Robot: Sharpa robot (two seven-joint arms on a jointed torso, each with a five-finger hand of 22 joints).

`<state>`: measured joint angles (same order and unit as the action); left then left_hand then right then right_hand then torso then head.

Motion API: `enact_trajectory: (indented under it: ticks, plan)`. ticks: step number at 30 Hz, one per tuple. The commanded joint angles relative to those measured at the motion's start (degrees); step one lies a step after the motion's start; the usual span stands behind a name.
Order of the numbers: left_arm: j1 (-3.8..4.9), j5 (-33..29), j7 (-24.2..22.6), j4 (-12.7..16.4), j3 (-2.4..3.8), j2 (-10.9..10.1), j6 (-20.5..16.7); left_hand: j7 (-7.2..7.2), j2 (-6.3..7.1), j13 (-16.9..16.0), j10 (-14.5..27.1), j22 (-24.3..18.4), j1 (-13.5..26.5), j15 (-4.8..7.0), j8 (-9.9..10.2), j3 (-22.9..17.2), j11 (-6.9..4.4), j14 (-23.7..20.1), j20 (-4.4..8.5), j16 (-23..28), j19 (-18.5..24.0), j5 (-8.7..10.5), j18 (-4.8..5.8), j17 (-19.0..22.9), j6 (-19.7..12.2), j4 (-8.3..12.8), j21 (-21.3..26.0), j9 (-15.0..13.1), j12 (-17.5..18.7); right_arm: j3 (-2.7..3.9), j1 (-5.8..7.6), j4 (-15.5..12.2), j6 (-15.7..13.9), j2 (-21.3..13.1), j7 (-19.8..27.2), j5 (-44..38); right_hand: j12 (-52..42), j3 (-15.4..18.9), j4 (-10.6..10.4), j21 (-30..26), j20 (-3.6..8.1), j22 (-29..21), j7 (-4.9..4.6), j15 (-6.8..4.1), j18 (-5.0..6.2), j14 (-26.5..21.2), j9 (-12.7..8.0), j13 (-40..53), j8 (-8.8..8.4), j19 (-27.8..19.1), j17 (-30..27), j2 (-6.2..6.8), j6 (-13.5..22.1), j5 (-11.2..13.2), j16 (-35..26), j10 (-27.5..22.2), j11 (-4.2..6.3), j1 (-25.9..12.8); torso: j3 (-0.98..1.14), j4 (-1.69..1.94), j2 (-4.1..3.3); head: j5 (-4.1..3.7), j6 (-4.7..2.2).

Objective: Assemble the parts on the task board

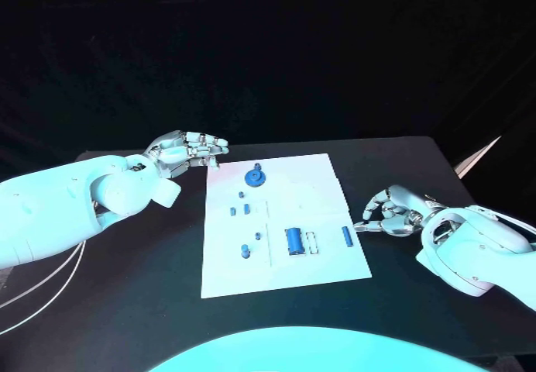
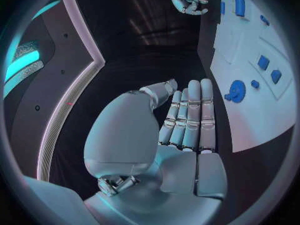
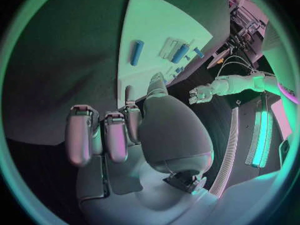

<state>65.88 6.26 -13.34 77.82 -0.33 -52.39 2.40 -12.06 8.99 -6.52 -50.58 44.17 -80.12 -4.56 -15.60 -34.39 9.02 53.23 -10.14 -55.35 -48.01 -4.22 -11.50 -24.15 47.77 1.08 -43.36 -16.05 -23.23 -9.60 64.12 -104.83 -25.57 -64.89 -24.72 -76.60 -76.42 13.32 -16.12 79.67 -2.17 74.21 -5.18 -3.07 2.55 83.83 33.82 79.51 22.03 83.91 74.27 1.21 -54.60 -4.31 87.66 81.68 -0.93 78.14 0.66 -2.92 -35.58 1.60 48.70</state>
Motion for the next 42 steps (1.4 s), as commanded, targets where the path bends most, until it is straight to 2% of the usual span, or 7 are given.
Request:
enact_trajectory:
  ticks: [1,10,18,26,30,33,42]
  plan:
    - [0.02,-0.1,-0.1,0.1,0.04,0.1,0.1,-1.13,0.07,0.6,0.4,-0.6,0.9,-0.6,1.3,1.6,0.5,-0.3,-0.22,0.3,-0.2,-1.38,0.98,0.6,-0.8,-1.0,0.7,-0.5,0.6,-0.04,-0.68,0.6,0.8,0.9,-0.7,-0.4,2.3,-2.3,-0.2,0.3,-0.53,13.4,-0.02,-0.08,-0.78,5.3,-0.3,0.1,-0.56,4.0,11.7,-0.86,-0.2,-0.1,0.3,0.5,0.19,2.4,0.01,0.08,0.0,0.12,0.09]
    - [0.02,-0.1,-0.1,0.1,0.04,0.0,0.2,-1.13,0.07,0.6,0.4,-0.6,0.9,-0.6,1.3,1.6,0.5,-0.3,-0.22,0.3,-0.2,-1.38,0.98,0.6,-0.8,-1.0,0.7,-0.5,0.6,-0.08,-2.06,2.0,1.9,3.0,-1.6,0.1,2.3,-2.7,-0.5,0.2,-0.54,13.4,0.07,-0.13,-0.76,5.3,-0.3,0.1,-0.46,4.0,11.8,-0.57,-0.6,-0.1,0.4,0.5,0.26,1.8,-0.07,0.06,-0.01,0.29,0.24]
    - [0.02,-0.1,0.0,0.1,0.04,0.0,0.2,-1.13,0.07,0.6,0.4,-0.6,0.9,-0.6,1.3,1.6,0.5,-0.3,-0.22,0.3,-0.2,-1.38,0.98,0.6,-0.8,-1.0,0.7,-0.5,0.6,-0.09,-3.12,3.1,2.0,4.8,-1.9,0.5,2.3,-2.9,-0.5,0.3,-0.54,13.4,0.13,-0.16,-0.76,5.3,-0.3,0.2,-0.43,4.0,11.7,-0.54,-0.8,-0.1,0.4,0.6,0.31,1.3,-0.01,0.09,-0.02,0.49,0.35]
    - [0.02,-0.1,0.0,0.1,0.04,0.0,0.3,-1.13,0.07,0.6,0.4,-0.6,0.9,-0.6,1.3,1.6,0.5,-0.3,-0.22,0.3,-0.2,-1.38,0.98,0.6,-0.8,-1.0,0.7,-0.5,0.6,-0.1,-3.77,5.3,2.4,6.9,-2.3,0.4,2.1,-3.9,-0.3,0.4,-0.49,13.4,0.29,-0.28,-0.78,5.3,-0.3,0.3,-0.48,4.1,11.8,-1.21,-1.0,-0.2,0.4,0.7,0.46,1.5,-0.05,0.08,0.01,0.6,0.32]
    - [0.02,-0.1,0.0,0.1,0.04,0.0,0.3,-1.13,0.07,0.6,0.4,-0.6,0.9,-0.6,1.3,1.6,0.5,-0.3,-0.22,0.3,-0.2,-1.38,0.98,0.6,-0.8,-1.0,0.7,-0.5,0.6,-0.11,-4.15,6.3,3.0,7.8,-2.6,0.1,2.0,-5.0,0.0,0.6,-0.38,13.5,0.46,-0.42,-0.8,5.3,-0.4,0.4,-0.66,4.1,11.9,-1.84,-1.2,-0.2,0.4,0.7,0.62,2.8,-0.05,0.08,0.02,0.63,0.3]
    - [0.02,-0.1,0.0,0.1,0.04,0.0,0.3,-1.13,0.07,0.6,0.4,-0.6,0.9,-0.6,1.3,1.6,0.5,-0.3,-0.22,0.3,-0.2,-1.38,0.98,0.6,-0.8,-1.0,0.7,-0.5,0.6,-0.13,-4.42,7.1,3.9,8.4,-3.0,-0.2,2.0,-7.6,0.8,0.7,-0.13,13.5,0.77,-0.71,-0.82,5.3,-0.9,0.5,-1.19,4.1,12.0,-2.73,-1.4,-0.4,0.4,0.7,0.93,6.1,-0.05,0.11,-0.01,0.66,0.34]
    - [0.02,-0.1,0.1,0.2,0.04,0.0,0.3,-1.12,0.07,0.6,0.4,-0.7,1.0,-0.6,1.3,1.6,0.49,-0.3,-0.24,0.2,-0.3,-1.38,0.98,0.6,-0.8,-1.1,0.9,-0.5,0.5,-0.23,-5.03,8.3,6.0,9.5,-4.8,-2.8,2.2,-11.9,1.8,0.8,0.09,13.5,0.95,-0.88,-0.85,5.4,-1.7,0.6,-2.09,4.1,12.1,-1.82,-2.2,-0.4,0.5,0.6,1.13,10.3,-0.07,0.07,0.02,0.69,0.42]
